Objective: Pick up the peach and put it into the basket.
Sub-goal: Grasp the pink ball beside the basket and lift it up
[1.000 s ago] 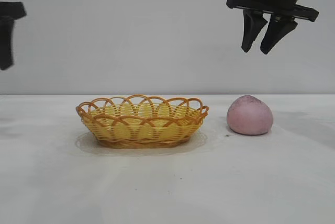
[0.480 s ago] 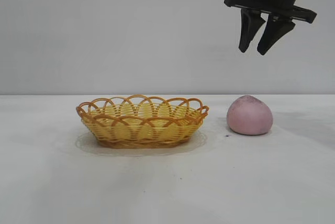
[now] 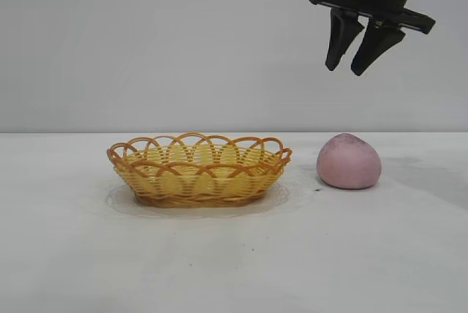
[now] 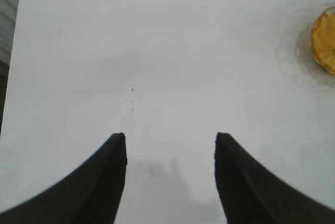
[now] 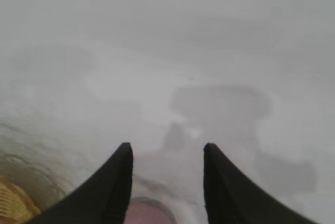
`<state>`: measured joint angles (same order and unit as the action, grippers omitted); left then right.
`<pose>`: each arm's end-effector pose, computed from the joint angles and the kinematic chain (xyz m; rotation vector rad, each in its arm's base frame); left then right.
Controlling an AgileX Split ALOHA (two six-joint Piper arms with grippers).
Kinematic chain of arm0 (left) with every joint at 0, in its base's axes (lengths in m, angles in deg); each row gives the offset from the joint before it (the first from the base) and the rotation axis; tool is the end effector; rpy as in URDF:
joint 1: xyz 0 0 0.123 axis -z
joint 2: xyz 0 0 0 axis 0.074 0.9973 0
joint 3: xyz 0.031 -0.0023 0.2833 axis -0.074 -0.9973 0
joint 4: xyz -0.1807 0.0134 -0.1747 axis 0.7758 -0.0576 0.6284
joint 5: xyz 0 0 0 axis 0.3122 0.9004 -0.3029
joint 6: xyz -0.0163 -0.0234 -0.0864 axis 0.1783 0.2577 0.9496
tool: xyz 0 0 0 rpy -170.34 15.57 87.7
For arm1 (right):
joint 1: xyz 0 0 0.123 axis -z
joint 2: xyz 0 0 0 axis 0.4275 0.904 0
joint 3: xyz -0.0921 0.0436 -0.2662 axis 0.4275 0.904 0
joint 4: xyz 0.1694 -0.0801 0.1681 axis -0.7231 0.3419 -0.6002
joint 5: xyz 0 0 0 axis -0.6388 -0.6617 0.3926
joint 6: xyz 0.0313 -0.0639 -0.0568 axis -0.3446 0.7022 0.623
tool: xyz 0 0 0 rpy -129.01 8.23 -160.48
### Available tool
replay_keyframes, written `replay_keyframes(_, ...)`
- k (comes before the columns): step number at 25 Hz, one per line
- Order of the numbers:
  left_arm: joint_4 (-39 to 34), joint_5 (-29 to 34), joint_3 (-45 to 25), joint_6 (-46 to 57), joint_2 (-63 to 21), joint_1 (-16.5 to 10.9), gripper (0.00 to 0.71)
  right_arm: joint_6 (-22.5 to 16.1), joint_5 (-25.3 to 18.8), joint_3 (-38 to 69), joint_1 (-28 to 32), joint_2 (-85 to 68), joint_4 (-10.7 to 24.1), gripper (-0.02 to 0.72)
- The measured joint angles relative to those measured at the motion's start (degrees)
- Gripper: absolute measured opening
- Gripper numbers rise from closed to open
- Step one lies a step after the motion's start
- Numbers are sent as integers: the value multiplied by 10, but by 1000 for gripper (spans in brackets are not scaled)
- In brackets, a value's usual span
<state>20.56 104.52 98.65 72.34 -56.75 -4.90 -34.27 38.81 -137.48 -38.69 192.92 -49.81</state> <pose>0.0804 0.0042 0.3220 0.0226 2.3782 0.0695 0.4286 0.1250 0.2233 -0.3964 2.6151 0.4040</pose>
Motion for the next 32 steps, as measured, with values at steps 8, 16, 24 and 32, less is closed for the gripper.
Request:
replay_keyframes(8, 1, 30, -128, 21, -204, 0, 370, 6, -17, 0, 0, 0, -4, 314)
replay_keyframes(16, 0, 33, -134, 16, -324, 0, 370, 9, -41, 0, 0, 0, -4, 314)
replay_keyframes(24, 0, 35, -134, 12, -328, 0, 370, 9, -139, -1, 0, 1, -3, 314)
replay_keyframes(32, 0, 35, -134, 12, -328, 0, 370, 15, -178, -1, -1, 55, -11, 314)
